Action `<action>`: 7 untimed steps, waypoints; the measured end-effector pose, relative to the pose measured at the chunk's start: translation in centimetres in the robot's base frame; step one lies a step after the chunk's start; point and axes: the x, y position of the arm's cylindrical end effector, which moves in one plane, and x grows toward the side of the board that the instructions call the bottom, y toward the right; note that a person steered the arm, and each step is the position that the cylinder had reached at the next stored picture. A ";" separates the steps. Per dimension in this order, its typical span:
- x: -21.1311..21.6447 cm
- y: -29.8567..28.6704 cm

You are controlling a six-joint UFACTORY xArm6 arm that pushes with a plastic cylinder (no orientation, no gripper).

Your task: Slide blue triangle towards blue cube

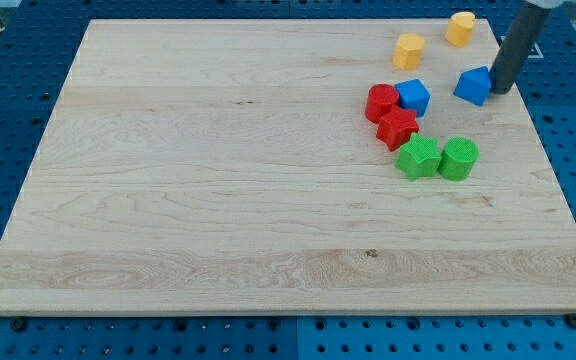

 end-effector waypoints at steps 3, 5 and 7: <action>2.0 -3.5; -0.9 -4.1; -0.3 -4.6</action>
